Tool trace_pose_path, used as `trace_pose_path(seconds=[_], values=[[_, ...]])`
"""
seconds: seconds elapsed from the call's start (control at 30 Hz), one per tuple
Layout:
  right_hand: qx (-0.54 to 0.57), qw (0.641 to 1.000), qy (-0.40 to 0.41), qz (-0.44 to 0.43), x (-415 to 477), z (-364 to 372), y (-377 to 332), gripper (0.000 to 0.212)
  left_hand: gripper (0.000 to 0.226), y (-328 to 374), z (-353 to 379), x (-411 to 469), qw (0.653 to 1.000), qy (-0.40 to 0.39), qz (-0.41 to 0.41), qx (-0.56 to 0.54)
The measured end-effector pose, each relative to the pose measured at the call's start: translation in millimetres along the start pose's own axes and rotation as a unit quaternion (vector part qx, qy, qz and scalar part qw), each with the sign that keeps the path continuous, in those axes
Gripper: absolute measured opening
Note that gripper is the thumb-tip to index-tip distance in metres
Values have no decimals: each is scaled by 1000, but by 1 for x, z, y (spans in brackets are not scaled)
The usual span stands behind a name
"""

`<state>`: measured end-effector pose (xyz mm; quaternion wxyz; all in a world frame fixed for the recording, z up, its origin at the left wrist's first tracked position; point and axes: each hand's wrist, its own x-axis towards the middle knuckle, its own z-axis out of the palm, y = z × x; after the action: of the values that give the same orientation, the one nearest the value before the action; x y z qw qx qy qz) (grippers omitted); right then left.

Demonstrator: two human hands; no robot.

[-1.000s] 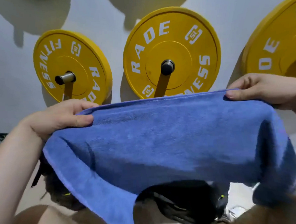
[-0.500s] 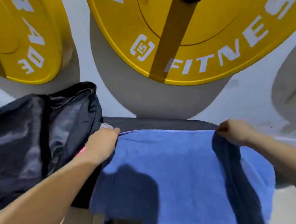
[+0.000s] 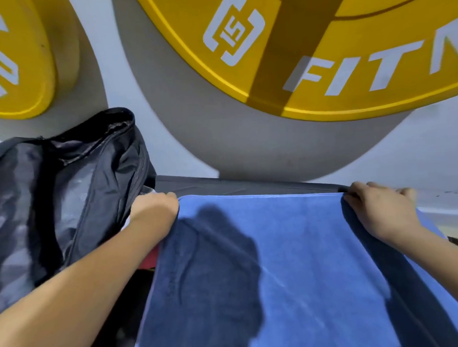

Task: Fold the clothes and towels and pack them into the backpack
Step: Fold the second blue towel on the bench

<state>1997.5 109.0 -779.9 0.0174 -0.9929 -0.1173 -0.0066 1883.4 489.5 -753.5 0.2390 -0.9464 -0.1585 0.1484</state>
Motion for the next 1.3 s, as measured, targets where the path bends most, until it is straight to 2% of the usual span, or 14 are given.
trace_pose_path(seconds=[0.07,0.13,0.2,0.27,0.33,0.4,0.47,0.6,0.7,0.83,1.03,1.13,1.23,1.3], values=[[-6,1000,8,5,0,6,-9,23,26,-2,0,3,997,19,-27,-66],[-12,999,45,0,0,8,-14,11,31,0,3,8,976,74,-37,-203],[13,996,84,-20,-3,6,-26,25,40,8,6,14,923,134,-12,-360],[67,987,98,-111,-11,3,-51,41,38,14,6,18,905,123,-3,-407],[111,966,61,-226,-24,4,-86,45,29,15,10,17,917,98,-27,-387],[124,957,11,-261,-35,16,-116,43,22,9,18,13,948,94,-45,-301],[148,964,-7,-222,-36,28,-132,41,25,-1,27,7,980,64,-36,-183],[180,971,5,-156,-26,37,-137,36,30,-17,30,-6,998,-34,-34,-41],[199,972,8,-123,-23,33,-142,30,27,-9,22,-8,990,-33,-49,-130],[217,973,-32,-70,-12,23,-148,32,32,7,9,-27,935,-4,-78,-345],[191,974,-75,-100,5,-3,-183,28,25,32,32,-126,879,108,-153,-439],[244,952,-98,-155,8,-6,-232,28,37,35,51,-166,881,44,-224,-415],[244,943,-133,-183,12,4,-279,28,12,29,61,-180,855,-5,-267,-445],[223,946,-157,-178,17,11,-298,28,23,26,62,-179,845,-9,-255,-469]])
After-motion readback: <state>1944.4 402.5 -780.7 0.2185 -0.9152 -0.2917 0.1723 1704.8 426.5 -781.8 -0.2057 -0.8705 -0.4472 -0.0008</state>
